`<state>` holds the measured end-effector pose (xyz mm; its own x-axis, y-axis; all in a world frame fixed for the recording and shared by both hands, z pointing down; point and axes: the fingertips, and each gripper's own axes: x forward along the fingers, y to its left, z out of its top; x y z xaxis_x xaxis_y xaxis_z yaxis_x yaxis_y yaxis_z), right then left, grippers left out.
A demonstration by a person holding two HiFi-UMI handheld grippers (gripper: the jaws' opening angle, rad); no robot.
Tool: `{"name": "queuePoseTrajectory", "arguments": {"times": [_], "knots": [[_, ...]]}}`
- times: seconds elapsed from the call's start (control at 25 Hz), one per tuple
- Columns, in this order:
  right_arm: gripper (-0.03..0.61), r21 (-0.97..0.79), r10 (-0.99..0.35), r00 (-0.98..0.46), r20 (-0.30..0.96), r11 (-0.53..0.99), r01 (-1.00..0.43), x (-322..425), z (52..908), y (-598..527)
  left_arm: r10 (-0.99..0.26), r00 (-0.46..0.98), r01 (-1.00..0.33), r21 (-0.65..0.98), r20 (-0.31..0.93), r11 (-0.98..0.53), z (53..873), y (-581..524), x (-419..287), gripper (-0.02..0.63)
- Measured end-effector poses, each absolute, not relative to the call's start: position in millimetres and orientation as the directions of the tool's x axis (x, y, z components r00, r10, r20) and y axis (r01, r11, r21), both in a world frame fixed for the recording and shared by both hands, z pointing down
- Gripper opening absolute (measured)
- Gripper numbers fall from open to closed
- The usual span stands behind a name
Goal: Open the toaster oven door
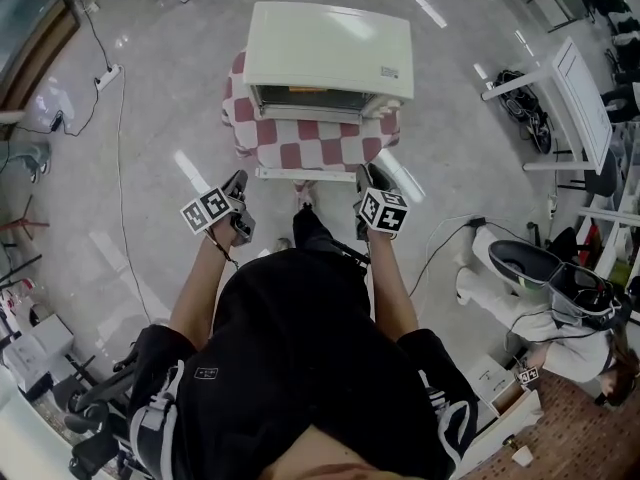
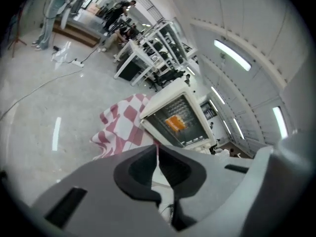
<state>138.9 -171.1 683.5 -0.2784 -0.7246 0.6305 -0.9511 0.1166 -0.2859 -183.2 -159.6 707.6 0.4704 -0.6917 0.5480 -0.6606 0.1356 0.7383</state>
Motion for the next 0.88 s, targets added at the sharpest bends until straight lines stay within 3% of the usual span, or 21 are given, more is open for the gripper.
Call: {"name": "queuePoseTrajectory", "arguments": {"times": [0.12, 0.32, 0.56, 0.88], "knots": [[0.05, -0.278, -0.771, -0.297, 0.564, 0.162, -0.947, 116.6, 644.2, -164.4, -0.725, 0.499, -0.735, 0.675, 0.475, -0.063, 662.3, -156.5, -166.0, 0.009], [0.041, -0.255, -0.828, -0.33, 0.454, 0.234, -0.938, 74.6, 579.4, -134.3, -0.816, 0.483, -0.846, 0.411, 0.318, -0.34, 571.5, -140.3, -148.0, 0.009], [0.041, -0.197, -0.863, -0.33, 0.381, 0.273, -0.942, 44.5, 532.0, -78.8, -0.863, 0.457, -0.882, 0.238, 0.218, -0.407, 518.8, -99.1, -136.7, 0.009], [0.04, -0.2, -0.875, -0.353, 0.331, 0.301, -0.932, 24.3, 500.0, -27.7, -0.877, 0.457, -0.883, 0.198, 0.151, -0.426, 484.1, -53.2, -131.4, 0.009]]}}
